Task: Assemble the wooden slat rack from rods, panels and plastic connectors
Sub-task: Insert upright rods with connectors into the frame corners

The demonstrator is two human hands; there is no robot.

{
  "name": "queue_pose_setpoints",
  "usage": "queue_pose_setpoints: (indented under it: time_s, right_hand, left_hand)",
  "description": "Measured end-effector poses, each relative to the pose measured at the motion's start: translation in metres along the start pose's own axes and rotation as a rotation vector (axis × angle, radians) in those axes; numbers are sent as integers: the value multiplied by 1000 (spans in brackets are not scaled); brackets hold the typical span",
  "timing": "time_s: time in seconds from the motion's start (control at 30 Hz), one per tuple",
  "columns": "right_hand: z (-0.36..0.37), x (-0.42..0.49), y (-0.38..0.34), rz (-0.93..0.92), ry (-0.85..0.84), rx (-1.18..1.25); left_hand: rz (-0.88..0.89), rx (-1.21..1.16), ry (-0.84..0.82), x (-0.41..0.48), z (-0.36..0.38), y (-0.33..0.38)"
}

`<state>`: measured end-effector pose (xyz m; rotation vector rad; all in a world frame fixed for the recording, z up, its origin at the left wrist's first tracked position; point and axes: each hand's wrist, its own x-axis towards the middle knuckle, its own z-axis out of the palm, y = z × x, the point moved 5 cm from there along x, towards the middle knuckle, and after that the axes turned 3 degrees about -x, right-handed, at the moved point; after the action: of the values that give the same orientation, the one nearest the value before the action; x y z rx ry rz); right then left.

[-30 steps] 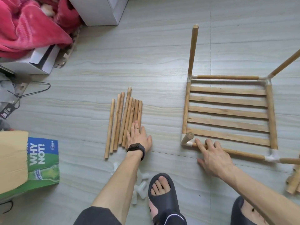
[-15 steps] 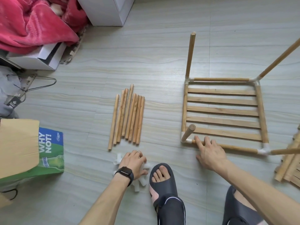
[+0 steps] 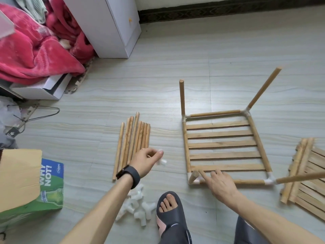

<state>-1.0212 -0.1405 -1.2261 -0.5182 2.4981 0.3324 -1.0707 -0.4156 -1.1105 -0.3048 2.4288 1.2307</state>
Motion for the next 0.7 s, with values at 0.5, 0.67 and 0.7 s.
queue_pose_setpoints:
  time_s: [0.5, 0.67, 0.7]
  right_hand:
    - [-308, -141, 60, -170, 348, 1535]
    - [-306, -159, 55, -119, 329, 1435]
    - [-299, -158, 53, -110, 302, 1441]
  left_hand:
    - [154, -482, -264, -76, -41, 221]
    - [191, -407, -236, -89, -37, 225]
    - [189, -407, -218, -91, -34, 219]
